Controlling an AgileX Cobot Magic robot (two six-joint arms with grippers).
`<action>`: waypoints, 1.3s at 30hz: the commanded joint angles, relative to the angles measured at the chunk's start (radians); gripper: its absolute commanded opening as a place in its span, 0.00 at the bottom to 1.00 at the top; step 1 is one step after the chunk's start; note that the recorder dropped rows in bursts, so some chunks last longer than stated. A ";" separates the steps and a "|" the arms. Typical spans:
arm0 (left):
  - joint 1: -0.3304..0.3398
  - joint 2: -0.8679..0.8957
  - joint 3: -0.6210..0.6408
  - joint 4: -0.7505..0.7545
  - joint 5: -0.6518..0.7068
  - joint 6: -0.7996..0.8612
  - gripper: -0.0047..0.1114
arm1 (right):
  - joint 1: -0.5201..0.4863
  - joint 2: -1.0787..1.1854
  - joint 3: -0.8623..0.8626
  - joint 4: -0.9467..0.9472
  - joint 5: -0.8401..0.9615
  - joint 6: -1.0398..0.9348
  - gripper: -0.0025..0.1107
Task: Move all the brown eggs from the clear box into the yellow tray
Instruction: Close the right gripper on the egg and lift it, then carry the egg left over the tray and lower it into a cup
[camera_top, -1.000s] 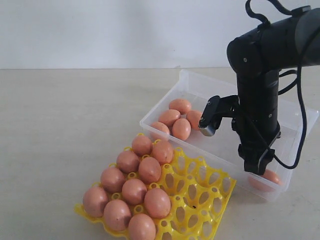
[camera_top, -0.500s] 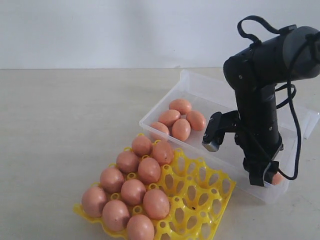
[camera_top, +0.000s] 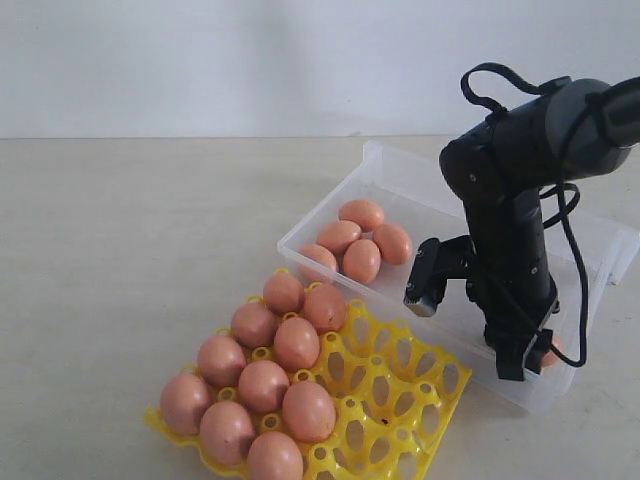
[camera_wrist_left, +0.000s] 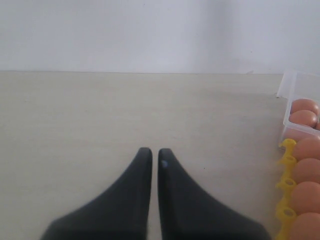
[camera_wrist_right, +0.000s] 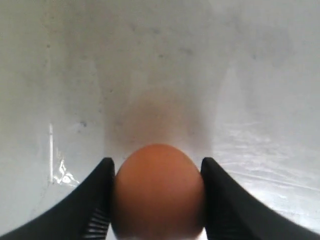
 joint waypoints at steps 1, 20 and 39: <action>-0.005 -0.003 0.004 0.003 -0.005 0.000 0.08 | -0.002 0.016 0.005 0.002 -0.072 -0.002 0.05; -0.005 -0.003 0.004 0.003 -0.007 0.000 0.08 | -0.002 -0.291 0.001 -0.085 -0.438 0.272 0.02; -0.005 -0.003 0.004 0.003 -0.004 0.000 0.08 | -0.002 -0.623 0.001 -0.071 -1.171 1.112 0.02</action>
